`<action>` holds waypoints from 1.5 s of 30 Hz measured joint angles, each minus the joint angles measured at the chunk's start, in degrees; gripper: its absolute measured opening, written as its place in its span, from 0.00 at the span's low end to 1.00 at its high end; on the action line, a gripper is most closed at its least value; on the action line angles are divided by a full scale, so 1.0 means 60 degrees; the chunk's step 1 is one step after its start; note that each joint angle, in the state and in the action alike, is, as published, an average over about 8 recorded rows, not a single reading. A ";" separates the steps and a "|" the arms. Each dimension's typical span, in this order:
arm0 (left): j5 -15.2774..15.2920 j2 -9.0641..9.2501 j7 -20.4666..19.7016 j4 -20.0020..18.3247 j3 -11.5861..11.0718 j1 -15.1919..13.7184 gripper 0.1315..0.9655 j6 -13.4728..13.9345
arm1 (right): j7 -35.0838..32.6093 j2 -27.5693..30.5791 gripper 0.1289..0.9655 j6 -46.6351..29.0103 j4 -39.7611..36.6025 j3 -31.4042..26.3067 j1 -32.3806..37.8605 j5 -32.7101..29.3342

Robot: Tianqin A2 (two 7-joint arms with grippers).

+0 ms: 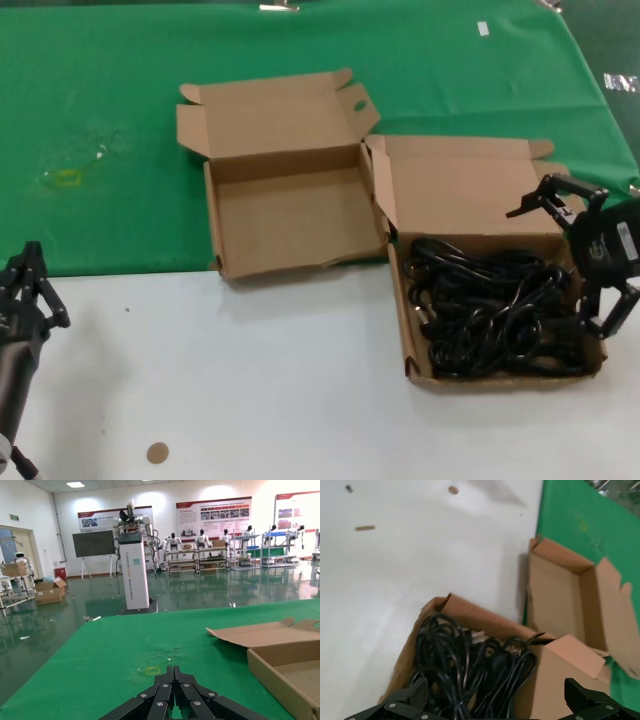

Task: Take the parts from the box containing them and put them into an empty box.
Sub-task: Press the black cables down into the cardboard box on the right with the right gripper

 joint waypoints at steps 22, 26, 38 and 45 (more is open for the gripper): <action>0.0000 0.0000 0.0000 0.0000 0.0000 0.0000 0.02 0.0000 | -0.0779 -0.1075 0.95 -0.0563 -0.1629 -0.1125 0.0652 -0.1924; -0.0001 0.0000 0.0000 0.0000 0.0000 0.0000 0.02 0.0000 | -0.0944 -0.1253 0.91 -0.0487 -0.1851 -0.1197 0.0754 -0.2102; -0.0002 0.0000 0.0001 0.0000 0.0000 0.0000 0.02 0.0000 | -0.0957 -0.1487 0.66 -0.0446 -0.2006 -0.1155 0.0910 -0.2173; 0.0000 0.0000 0.0001 0.0000 0.0000 0.0000 0.02 0.0000 | -0.1104 -0.1482 0.54 -0.0342 -0.2171 -0.1163 0.0914 -0.2305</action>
